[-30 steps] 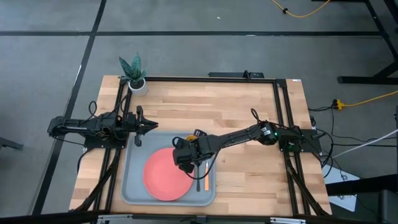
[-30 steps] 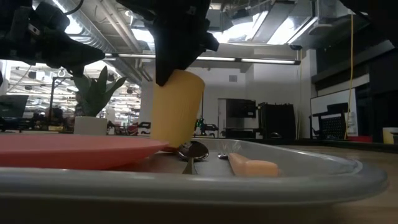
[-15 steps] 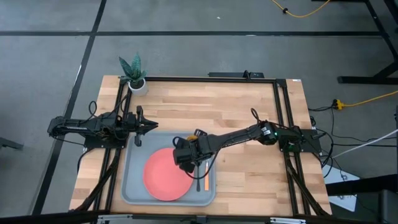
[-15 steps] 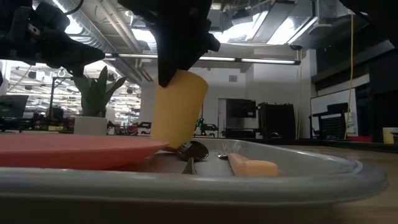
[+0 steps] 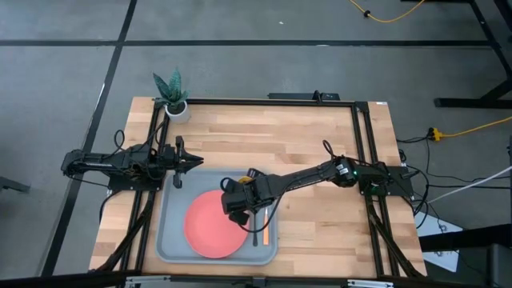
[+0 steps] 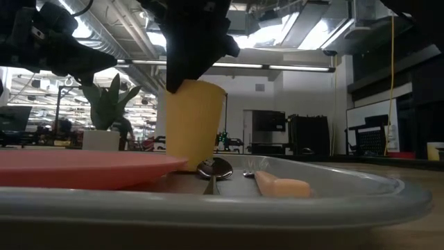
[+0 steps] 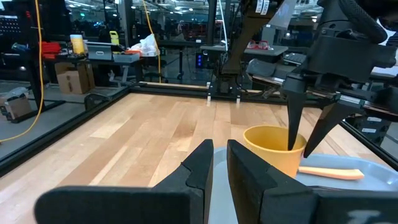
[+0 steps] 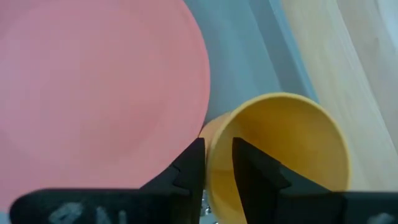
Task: Pick and place plate/cup/fork/spoon on tray
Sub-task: Put the yellow cup to the top right of the pink plate on the grey tray
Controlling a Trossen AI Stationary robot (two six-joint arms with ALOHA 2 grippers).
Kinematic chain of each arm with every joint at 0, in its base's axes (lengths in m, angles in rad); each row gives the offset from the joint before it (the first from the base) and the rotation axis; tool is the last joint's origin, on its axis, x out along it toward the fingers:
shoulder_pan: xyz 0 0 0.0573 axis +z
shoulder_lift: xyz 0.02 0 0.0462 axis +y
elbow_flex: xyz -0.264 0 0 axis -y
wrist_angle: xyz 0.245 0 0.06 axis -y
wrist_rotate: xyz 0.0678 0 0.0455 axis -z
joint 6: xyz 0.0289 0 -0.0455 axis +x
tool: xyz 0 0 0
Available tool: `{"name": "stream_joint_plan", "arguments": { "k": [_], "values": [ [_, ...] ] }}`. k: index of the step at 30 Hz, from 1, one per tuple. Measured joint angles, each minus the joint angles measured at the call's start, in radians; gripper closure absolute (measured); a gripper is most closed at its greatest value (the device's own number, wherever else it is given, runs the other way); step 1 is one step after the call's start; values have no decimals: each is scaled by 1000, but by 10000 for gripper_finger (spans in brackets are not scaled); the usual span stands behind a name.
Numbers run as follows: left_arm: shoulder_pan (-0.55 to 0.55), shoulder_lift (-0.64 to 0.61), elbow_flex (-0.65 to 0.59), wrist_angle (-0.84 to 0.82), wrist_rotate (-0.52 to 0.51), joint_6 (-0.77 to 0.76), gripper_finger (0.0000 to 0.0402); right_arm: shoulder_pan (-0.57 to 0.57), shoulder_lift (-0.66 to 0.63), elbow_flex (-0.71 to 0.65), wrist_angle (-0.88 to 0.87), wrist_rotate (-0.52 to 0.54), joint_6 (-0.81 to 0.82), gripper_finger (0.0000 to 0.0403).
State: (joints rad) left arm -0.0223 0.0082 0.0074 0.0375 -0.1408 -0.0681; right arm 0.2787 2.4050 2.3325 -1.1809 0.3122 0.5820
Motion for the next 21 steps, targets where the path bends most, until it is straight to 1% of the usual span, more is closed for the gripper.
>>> {"name": "stream_joint_plan", "arguments": {
  "k": [6,15,21],
  "values": [
    [0,0,0,0,0,0,360,13,-2,24,-5,1,16,317],
    [0,0,0,0,0,0,360,15,-10,24,-18,6,42,317],
    [0,0,0,0,0,0,360,25,-52,24,7,0,69,317]
  ]
}}
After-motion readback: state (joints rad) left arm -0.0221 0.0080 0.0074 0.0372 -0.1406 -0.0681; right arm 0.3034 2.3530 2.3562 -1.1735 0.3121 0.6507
